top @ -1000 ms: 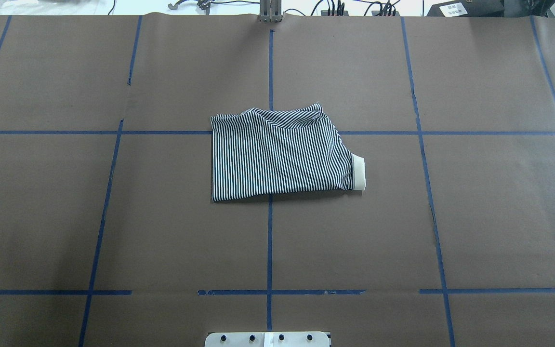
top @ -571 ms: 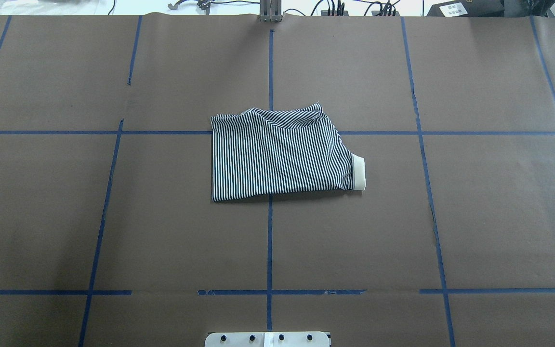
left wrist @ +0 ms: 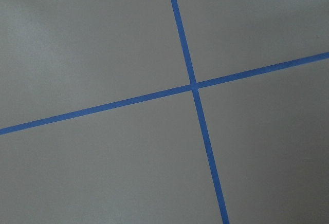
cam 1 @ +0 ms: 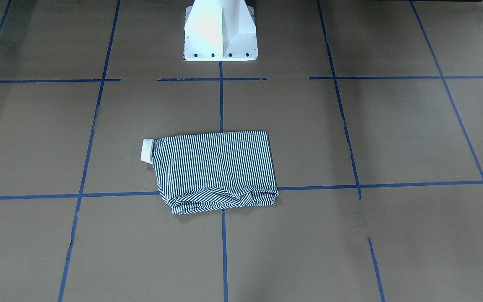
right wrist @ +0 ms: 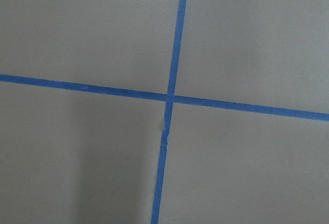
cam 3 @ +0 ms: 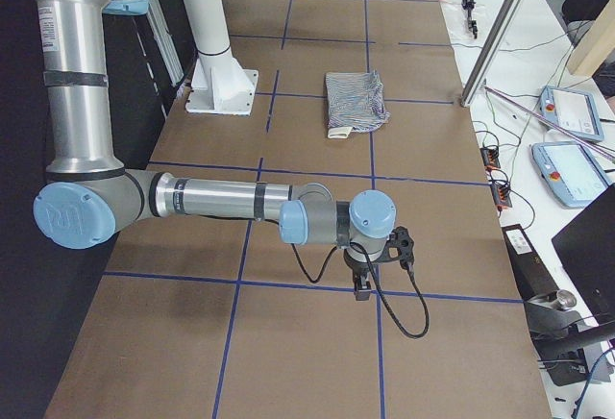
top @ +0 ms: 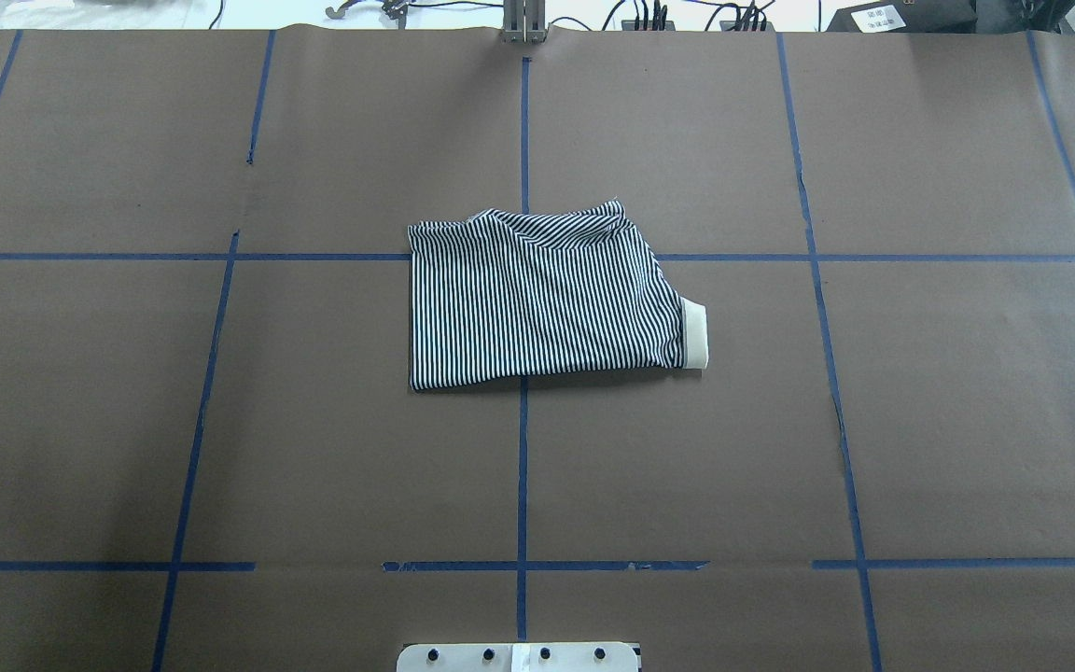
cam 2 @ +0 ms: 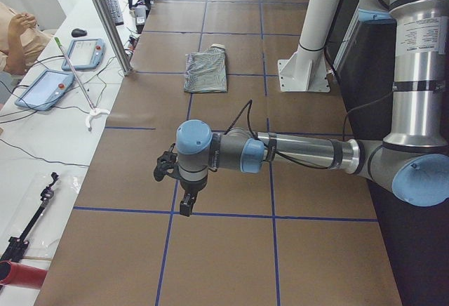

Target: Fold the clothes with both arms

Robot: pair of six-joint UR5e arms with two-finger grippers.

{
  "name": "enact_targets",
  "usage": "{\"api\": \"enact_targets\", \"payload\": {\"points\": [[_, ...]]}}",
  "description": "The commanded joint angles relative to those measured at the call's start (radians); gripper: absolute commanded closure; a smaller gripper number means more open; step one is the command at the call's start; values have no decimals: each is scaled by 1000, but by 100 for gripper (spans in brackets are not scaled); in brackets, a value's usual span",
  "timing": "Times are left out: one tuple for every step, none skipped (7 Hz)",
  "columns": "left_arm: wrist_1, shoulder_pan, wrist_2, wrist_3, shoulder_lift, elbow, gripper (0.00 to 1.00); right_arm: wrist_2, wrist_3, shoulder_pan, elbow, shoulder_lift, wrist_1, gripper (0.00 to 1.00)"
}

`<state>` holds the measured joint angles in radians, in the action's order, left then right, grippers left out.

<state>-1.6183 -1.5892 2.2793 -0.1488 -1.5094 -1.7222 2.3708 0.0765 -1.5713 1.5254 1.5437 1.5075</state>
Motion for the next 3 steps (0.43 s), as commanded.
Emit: {"api": "enact_targets", "payload": {"points": [[0, 0, 0, 0, 0, 0, 0, 5, -4, -1, -2, 3, -7, 0], [-2, 0, 0, 0, -2, -2, 0, 7, -4, 2, -1, 3, -12, 0], [-2, 2, 0, 0, -3, -13, 0, 14, -4, 2, -1, 3, -27, 0]]}}
